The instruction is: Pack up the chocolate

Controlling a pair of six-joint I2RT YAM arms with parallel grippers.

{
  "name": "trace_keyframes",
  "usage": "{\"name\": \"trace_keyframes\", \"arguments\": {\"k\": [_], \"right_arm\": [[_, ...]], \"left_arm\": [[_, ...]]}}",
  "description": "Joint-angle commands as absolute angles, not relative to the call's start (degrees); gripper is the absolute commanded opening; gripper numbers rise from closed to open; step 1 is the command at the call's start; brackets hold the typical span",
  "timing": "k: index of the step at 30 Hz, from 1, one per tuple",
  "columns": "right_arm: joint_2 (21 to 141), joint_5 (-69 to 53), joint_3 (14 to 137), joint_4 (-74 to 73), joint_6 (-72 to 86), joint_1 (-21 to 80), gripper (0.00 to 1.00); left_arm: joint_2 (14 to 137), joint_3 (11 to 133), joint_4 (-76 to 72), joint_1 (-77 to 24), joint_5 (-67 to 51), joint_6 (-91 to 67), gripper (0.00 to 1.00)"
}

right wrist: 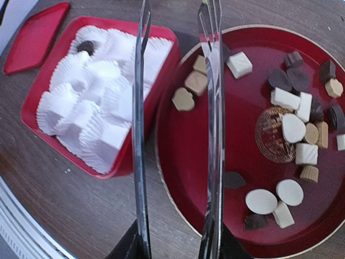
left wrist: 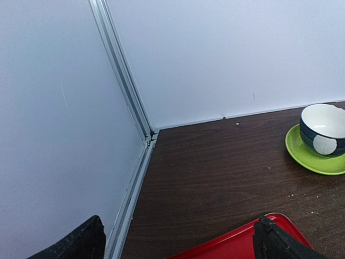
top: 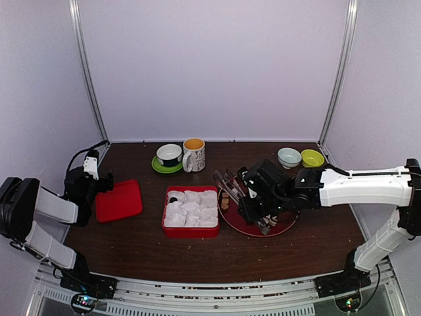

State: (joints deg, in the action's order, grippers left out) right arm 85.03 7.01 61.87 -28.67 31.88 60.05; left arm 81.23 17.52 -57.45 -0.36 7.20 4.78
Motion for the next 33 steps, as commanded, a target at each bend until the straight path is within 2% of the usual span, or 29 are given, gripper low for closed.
{"name": "trace_keyframes", "arguments": {"k": [1, 9, 25, 33], "right_arm": [[81.0, 7.6, 58.6, -33.7, 33.9, 59.6, 0.38], [73.4, 3.2, 49.9, -38.9, 37.1, 59.6, 0.38], [60.2, -4.3, 43.8, -49.8, 39.4, 59.7, 0.39], [57.7, -10.3, 40.9, -42.6, 45.0, 59.7, 0.41]], "left_arm": [[81.6, 17.3, -61.2, 0.0, 6.5, 4.6, 0.98], [81.6, 17.2, -61.1, 0.0, 6.5, 4.6, 0.98], [81.6, 17.3, -61.1, 0.0, 6.5, 4.6, 0.98], [81.5, 17.2, -61.1, 0.0, 6.5, 4.6, 0.98]]}}
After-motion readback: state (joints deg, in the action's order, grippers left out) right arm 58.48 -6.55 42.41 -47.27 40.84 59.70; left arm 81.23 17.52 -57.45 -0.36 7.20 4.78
